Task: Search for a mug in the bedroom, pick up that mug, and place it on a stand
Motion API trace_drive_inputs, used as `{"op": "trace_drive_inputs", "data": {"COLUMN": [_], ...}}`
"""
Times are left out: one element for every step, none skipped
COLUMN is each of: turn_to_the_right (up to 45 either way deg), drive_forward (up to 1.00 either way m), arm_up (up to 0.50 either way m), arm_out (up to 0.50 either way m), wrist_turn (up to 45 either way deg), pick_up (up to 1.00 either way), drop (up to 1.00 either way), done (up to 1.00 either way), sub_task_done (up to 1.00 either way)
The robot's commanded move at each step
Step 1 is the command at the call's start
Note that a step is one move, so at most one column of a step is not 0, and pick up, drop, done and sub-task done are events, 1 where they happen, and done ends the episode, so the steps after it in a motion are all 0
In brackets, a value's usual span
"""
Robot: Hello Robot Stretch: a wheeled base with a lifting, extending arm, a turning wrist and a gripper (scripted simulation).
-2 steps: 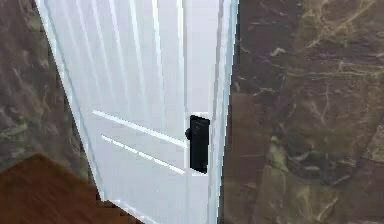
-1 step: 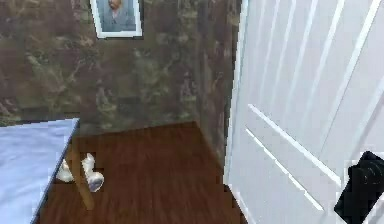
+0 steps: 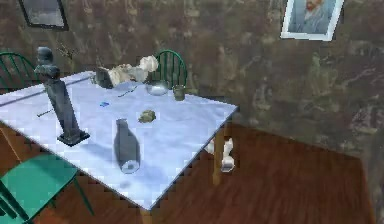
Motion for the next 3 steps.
{"op": "trace_drive_inputs", "data": {"turn_to_the_right": [-45.0,-36.0,0.0], "drive_forward": [0.0,0.0,1.0], "arm_up": [0.0,0.0,0.0], "arm_out": [0.0,0.0,0.0], "wrist_turn": [0.0,0.0,0.0], "pick_up": [0.0,0.0,0.0], "drop": [0.0,0.0,0.0], "done": [0.0,0.0,0.0], "sub_task_done": [0.0,0.0,0.0]}}
